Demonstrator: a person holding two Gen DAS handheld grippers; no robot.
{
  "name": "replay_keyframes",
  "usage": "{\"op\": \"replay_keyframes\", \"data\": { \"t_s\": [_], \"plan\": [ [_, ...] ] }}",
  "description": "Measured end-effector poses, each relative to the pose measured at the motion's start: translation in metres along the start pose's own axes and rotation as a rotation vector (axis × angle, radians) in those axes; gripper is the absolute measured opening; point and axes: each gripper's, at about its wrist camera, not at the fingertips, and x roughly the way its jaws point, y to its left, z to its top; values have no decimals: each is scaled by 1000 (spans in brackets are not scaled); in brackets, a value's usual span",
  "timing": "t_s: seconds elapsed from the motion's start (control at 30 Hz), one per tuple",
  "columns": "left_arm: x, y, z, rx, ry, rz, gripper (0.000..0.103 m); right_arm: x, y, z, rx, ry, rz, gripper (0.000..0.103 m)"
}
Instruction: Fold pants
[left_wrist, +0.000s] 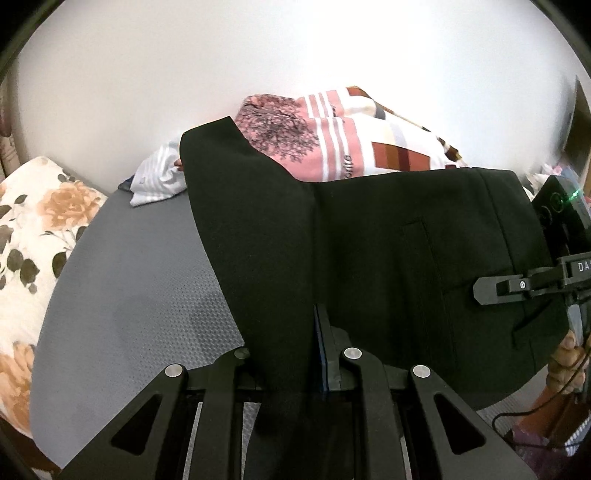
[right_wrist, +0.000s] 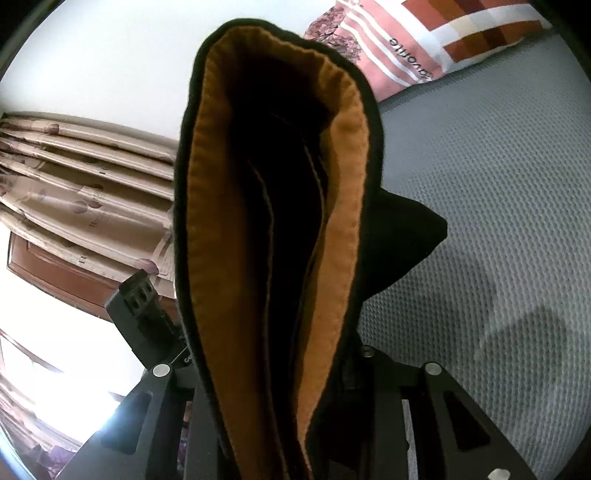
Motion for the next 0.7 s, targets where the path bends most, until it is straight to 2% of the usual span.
{"op": "replay_keyframes", "data": {
  "t_s": [0.7],
  "plan": [
    [49,63,34,-31,-13,70,17,15,-7,34,-7,27,-6,26]
  ]
}}
